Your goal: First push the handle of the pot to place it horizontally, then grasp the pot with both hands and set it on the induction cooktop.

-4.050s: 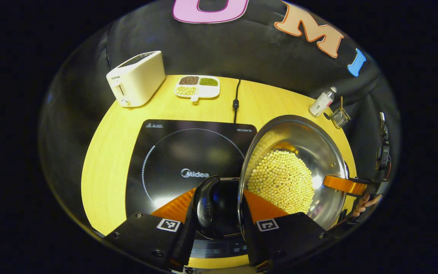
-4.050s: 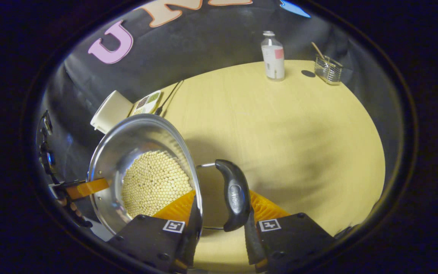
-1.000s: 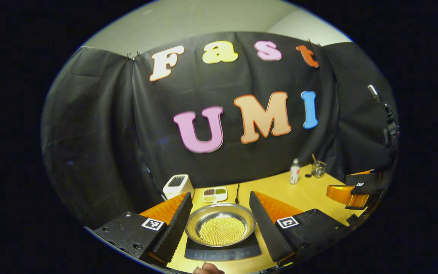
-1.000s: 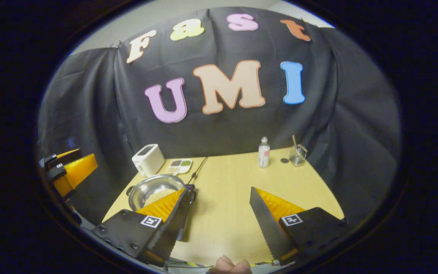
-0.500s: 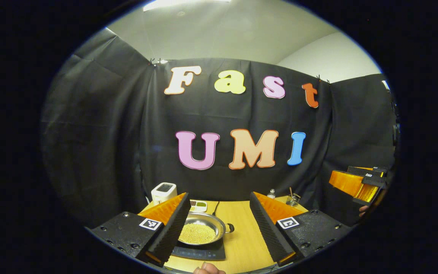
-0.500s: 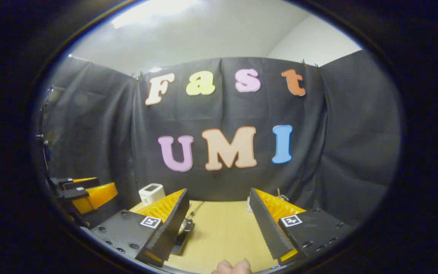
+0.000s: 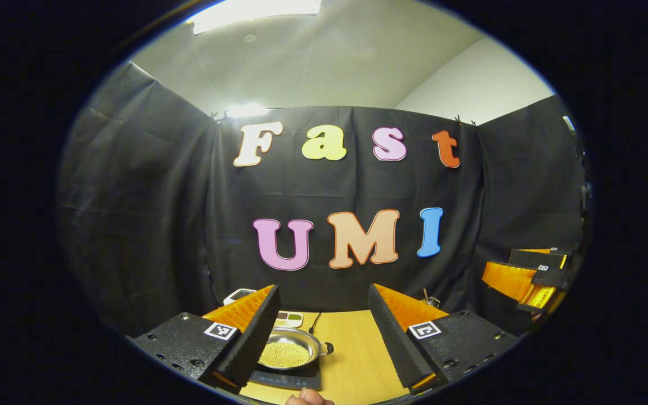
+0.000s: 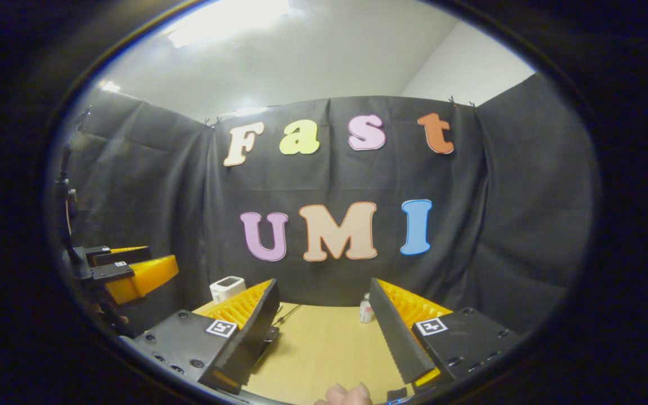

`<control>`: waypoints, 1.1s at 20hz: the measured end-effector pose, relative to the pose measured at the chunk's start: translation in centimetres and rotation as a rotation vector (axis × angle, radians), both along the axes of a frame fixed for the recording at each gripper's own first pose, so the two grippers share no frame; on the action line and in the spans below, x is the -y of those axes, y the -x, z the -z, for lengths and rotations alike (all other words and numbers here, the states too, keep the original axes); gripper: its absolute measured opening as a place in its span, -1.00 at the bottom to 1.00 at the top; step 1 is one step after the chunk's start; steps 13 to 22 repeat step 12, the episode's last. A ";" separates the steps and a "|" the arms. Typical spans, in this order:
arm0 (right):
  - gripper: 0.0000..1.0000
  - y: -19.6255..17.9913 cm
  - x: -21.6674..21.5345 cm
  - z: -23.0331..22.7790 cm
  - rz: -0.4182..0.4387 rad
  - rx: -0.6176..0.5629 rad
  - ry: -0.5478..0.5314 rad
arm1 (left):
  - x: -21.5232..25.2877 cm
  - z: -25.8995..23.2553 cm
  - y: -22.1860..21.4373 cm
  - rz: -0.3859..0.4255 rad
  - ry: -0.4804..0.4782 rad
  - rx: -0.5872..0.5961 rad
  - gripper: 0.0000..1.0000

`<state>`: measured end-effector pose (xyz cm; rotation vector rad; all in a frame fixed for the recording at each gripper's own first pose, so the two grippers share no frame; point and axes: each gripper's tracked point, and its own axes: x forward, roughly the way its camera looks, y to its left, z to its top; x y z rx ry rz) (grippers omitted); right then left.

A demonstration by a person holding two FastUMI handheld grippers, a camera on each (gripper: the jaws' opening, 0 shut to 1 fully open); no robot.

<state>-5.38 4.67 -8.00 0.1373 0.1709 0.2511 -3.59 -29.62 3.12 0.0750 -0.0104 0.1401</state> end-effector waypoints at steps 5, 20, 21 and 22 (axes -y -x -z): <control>0.90 -0.3 1.4 0.3 0.008 -0.014 -0.036 | 0.7 -1.1 0.7 -0.015 -0.050 0.034 0.89; 0.90 -0.1 2.5 1.5 0.020 -0.051 -0.042 | 1.4 -0.1 0.6 0.001 -0.020 0.013 0.89; 0.90 -0.1 2.5 1.5 0.020 -0.051 -0.042 | 1.4 -0.1 0.6 0.001 -0.020 0.013 0.89; 0.90 -0.1 2.5 1.5 0.020 -0.051 -0.042 | 1.4 -0.1 0.6 0.001 -0.020 0.013 0.89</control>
